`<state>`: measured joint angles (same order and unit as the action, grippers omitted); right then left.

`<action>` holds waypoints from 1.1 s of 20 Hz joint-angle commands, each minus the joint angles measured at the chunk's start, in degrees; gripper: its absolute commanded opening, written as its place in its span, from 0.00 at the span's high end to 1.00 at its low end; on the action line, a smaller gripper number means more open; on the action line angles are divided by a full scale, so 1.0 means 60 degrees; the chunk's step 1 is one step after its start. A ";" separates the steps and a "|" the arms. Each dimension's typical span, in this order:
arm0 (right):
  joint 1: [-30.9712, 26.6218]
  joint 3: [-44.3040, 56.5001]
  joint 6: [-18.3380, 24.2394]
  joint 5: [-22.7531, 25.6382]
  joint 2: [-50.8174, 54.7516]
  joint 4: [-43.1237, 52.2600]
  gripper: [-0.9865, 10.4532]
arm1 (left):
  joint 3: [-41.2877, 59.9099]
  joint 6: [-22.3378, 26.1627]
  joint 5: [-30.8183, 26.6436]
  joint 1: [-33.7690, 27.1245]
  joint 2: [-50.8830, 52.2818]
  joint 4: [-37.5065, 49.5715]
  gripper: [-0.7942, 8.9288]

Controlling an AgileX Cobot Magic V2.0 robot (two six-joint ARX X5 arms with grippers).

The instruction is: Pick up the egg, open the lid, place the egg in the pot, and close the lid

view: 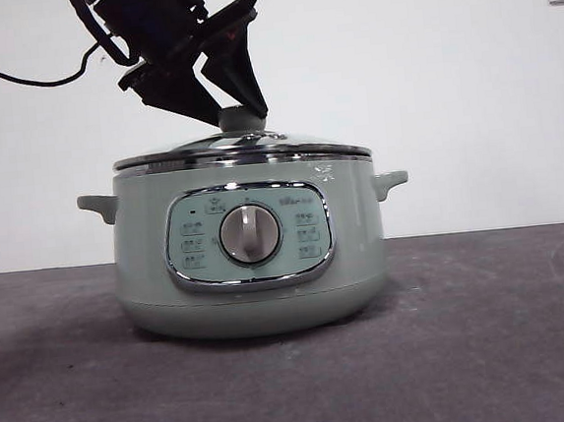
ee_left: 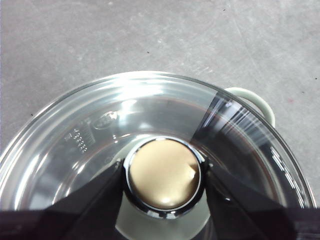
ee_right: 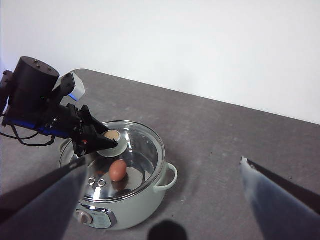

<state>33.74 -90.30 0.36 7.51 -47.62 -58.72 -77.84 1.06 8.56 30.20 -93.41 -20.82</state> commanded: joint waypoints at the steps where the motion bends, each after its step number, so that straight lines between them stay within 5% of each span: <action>1: 0.0022 0.0036 -0.0117 -0.0018 0.0025 0.0047 0.47 | -0.0040 0.0091 0.0077 0.0018 -0.0051 0.0368 0.93; 6: 0.0022 0.0036 -0.0117 -0.0018 0.0025 -0.0153 0.47 | -0.0040 0.0066 0.0080 0.0018 -0.0073 0.0127 0.87; 11: 0.0022 0.0036 -0.0120 -0.0153 0.0007 -0.0787 0.47 | -0.0040 -0.0215 0.0095 0.0018 -0.0069 -0.0011 0.38; 22: 0.0022 0.0036 -0.0266 -0.1810 -0.0138 -0.2160 0.47 | -0.0040 -0.0255 0.0113 0.0018 0.0892 -0.0914 0.36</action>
<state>33.76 -90.30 -0.51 -2.79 -48.21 -71.72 -77.91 -0.19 8.91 30.20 -89.06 -26.17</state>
